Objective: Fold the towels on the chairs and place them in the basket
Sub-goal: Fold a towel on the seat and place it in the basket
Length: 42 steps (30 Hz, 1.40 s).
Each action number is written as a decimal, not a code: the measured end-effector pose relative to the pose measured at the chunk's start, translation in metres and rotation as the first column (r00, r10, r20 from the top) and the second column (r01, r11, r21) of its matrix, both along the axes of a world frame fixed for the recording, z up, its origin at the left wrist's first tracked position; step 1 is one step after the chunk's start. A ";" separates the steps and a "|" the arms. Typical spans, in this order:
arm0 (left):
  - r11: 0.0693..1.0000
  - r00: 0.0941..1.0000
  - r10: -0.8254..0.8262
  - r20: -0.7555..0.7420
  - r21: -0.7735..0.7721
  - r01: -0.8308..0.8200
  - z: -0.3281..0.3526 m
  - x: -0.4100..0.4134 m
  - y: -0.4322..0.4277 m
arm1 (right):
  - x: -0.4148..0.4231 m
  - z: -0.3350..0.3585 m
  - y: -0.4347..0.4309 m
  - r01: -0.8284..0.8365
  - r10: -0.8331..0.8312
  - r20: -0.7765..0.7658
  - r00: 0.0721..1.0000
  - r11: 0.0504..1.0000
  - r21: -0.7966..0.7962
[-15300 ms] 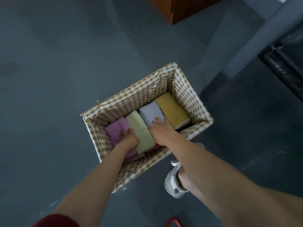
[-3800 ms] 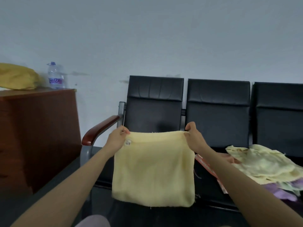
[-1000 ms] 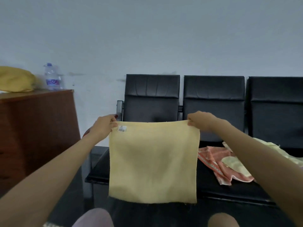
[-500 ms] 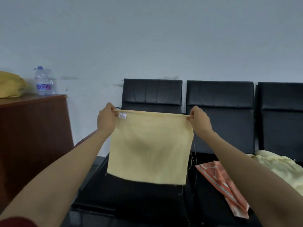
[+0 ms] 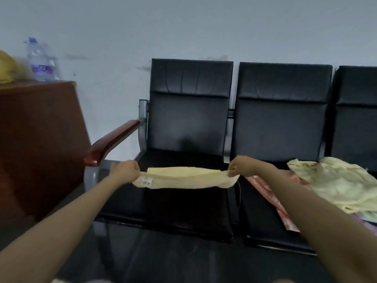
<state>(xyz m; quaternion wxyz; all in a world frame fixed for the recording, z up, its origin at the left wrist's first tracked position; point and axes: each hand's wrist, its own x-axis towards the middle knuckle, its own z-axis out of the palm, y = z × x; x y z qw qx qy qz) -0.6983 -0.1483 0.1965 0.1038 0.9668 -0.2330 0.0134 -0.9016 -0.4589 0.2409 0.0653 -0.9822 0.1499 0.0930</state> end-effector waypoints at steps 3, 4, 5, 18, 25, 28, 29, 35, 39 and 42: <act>0.997 0.976 -0.042 -0.215 0.058 0.056 -0.013 -0.016 0.010 | -0.010 -0.021 0.009 0.007 0.008 -0.145 0.989 0.995 0.096; 0.996 0.970 -0.045 -0.239 0.058 0.061 -0.016 -0.020 0.012 | -0.011 -0.028 0.010 0.013 0.004 -0.167 0.986 0.995 0.099; 0.998 0.965 -0.036 -0.258 0.045 0.049 -0.020 -0.024 0.014 | -0.012 -0.035 0.012 0.017 0.001 -0.177 0.984 0.995 0.098; 0.806 0.910 0.125 -0.396 -0.494 -0.326 -0.070 0.028 -0.023 | 0.038 -0.086 -0.019 0.237 -0.321 0.189 0.928 0.901 0.364; 0.828 0.925 0.117 -0.360 -0.479 -0.292 -0.103 0.055 -0.060 | 0.071 -0.141 -0.033 0.306 -0.395 0.169 0.903 0.868 0.391; 0.854 0.933 0.155 -0.324 -0.432 -0.292 -0.126 0.056 -0.059 | 0.071 -0.164 -0.036 0.333 -0.394 0.115 0.912 0.874 0.353; 0.857 0.939 0.157 -0.306 -0.430 -0.284 -0.132 0.055 -0.058 | 0.070 -0.169 -0.036 0.340 -0.393 0.096 0.915 0.876 0.341; 0.944 0.999 -0.011 -0.040 -0.329 -0.002 -0.140 0.019 -0.070 | 0.066 -0.174 -0.005 0.318 -0.299 0.236 0.925 0.947 -0.044; 0.959 0.962 -0.268 -0.048 -0.109 0.262 -0.147 -0.035 -0.100 | 0.074 -0.184 0.056 0.129 -0.167 0.352 0.921 0.983 0.130; 0.965 0.955 -0.253 -0.157 0.033 0.261 -0.161 -0.055 -0.107 | 0.080 -0.202 0.087 0.037 -0.105 0.300 0.948 0.974 0.223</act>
